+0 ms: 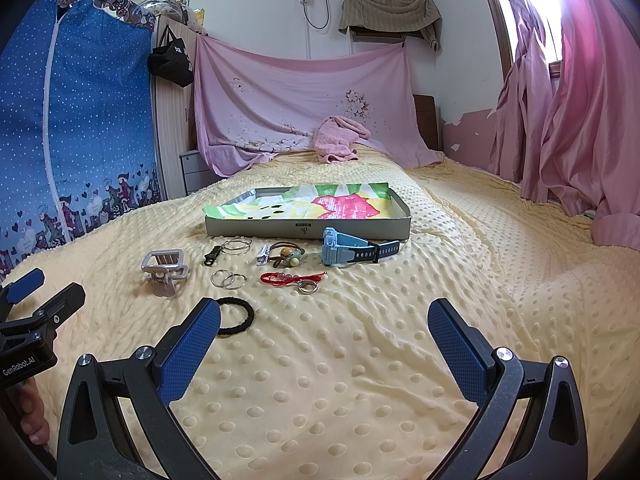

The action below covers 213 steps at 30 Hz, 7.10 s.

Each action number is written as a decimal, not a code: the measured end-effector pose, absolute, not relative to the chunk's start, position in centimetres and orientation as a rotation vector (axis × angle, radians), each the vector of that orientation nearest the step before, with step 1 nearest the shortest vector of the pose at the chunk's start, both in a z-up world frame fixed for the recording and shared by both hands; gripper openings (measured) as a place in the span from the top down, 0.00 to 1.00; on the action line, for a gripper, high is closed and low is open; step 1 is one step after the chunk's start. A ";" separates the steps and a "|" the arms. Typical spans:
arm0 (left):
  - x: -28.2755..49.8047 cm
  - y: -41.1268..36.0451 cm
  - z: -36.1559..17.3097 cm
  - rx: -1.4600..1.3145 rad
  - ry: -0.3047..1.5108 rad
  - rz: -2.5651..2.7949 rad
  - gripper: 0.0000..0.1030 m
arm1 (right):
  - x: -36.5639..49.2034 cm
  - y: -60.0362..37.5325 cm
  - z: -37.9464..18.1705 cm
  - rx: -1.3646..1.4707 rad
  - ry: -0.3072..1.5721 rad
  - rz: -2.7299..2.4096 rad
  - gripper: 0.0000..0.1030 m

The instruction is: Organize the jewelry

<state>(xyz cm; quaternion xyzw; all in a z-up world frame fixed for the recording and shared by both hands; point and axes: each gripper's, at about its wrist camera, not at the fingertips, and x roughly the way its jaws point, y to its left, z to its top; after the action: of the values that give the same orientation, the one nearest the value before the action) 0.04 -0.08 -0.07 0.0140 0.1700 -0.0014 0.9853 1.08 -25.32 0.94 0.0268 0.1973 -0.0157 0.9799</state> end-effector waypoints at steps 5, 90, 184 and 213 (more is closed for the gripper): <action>0.0 -0.1 -0.1 0.028 0.343 -0.004 0.00 | 1.1 -25.3 1.0 0.055 0.397 -0.030 0.01; 15.3 -1.7 -3.9 0.017 0.695 -0.082 0.52 | 16.3 -19.9 -5.2 -0.025 0.846 0.401 0.86; 13.7 -3.4 0.6 -0.021 0.473 -0.119 0.00 | 13.5 -30.0 1.1 0.069 0.504 0.152 0.09; 18.3 -6.0 -4.6 0.039 0.803 -0.307 0.55 | 16.0 -26.3 -3.7 -0.035 0.721 0.358 0.59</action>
<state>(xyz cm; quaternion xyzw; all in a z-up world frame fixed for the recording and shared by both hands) 18.31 -6.04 -4.56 0.0189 0.3893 -0.1487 0.9088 16.05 -26.31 -3.66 -0.0169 0.3509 0.1742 0.9199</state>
